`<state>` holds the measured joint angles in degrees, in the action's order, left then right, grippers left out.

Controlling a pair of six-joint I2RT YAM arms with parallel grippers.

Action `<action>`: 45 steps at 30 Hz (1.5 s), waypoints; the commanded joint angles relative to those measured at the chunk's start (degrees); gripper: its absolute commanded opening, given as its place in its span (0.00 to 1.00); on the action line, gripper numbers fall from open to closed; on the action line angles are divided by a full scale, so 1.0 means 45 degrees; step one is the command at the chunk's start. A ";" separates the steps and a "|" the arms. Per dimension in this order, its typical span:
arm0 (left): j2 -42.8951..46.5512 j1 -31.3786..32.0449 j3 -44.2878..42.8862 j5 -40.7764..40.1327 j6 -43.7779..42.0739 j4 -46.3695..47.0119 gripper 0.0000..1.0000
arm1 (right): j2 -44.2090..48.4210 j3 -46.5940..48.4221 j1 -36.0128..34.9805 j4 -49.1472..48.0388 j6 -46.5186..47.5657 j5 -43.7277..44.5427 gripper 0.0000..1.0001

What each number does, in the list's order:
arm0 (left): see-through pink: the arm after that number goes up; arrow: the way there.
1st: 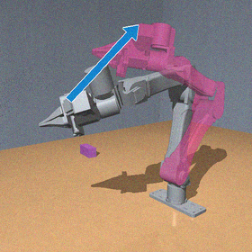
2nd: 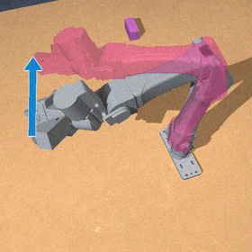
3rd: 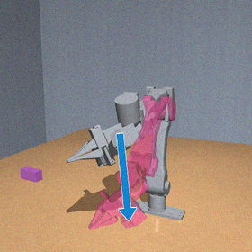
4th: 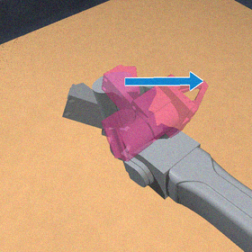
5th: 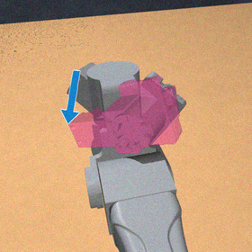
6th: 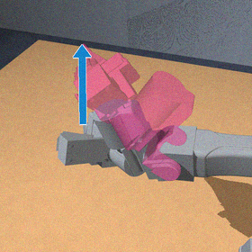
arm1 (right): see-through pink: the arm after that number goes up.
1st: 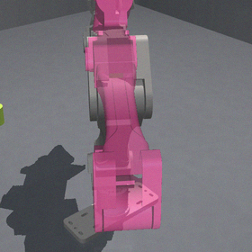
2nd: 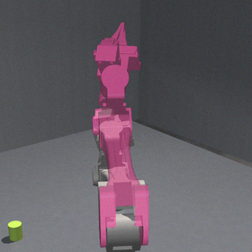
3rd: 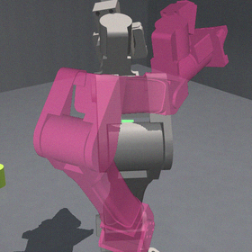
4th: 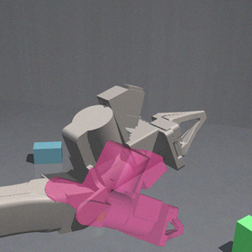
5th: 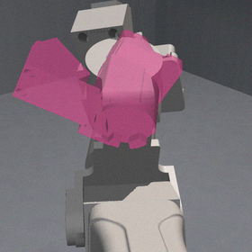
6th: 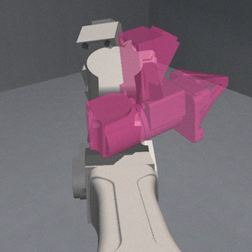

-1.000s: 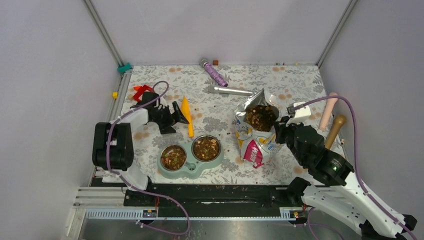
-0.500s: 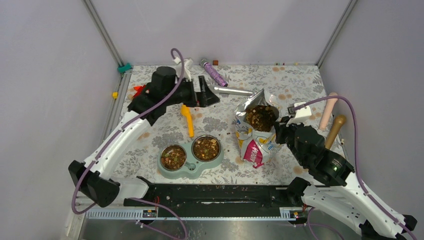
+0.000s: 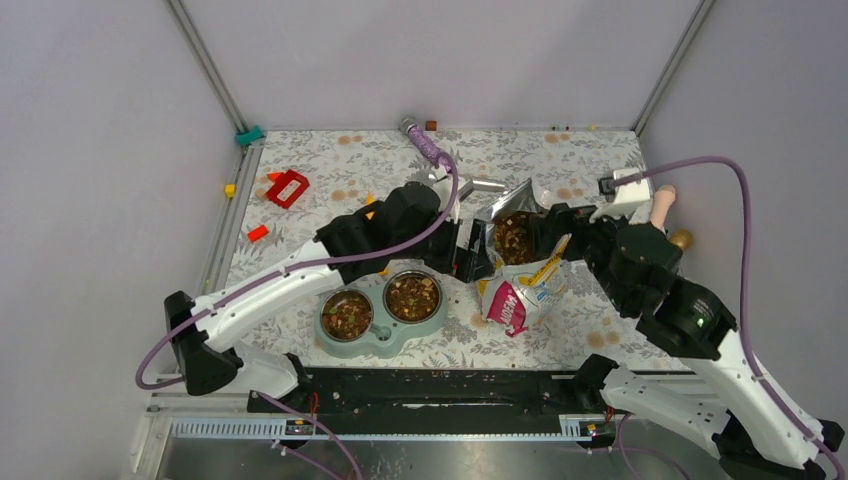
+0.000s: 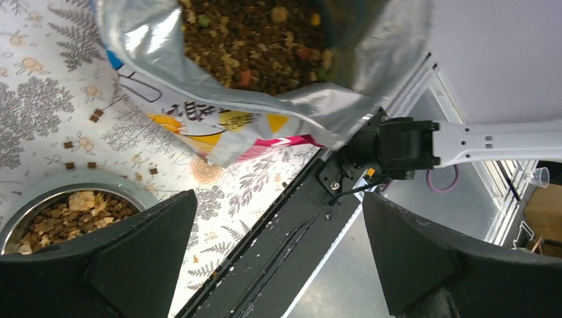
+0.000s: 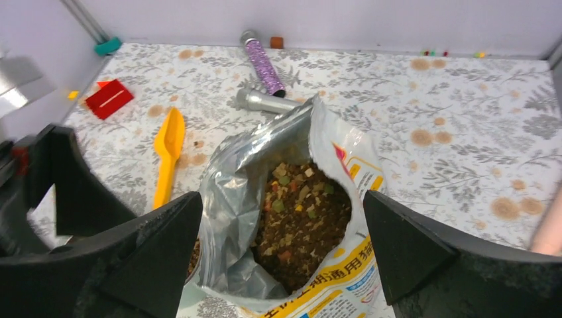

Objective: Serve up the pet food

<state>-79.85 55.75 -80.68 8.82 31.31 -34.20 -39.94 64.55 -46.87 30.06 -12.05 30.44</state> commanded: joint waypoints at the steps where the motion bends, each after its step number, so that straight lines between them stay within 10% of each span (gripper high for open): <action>1: 0.0775 0.0971 -0.0777 -0.1269 -0.0336 0.0238 0.99 | -0.1725 0.2219 -0.0078 0.1577 0.0674 0.1220 0.99; 16: -0.2687 0.2689 -0.2757 -0.3524 -0.0138 -0.0401 0.95 | -0.7398 0.7845 0.2080 0.6292 0.4429 -0.1911 0.99; 45: -0.2786 0.3200 0.0924 -0.2465 0.1520 0.7540 0.67 | -0.8783 0.5517 0.5459 0.5890 0.2122 -0.3929 0.82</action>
<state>-93.32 67.90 -76.27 -3.46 36.10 -9.34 -82.81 91.44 -23.77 57.71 -0.38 10.98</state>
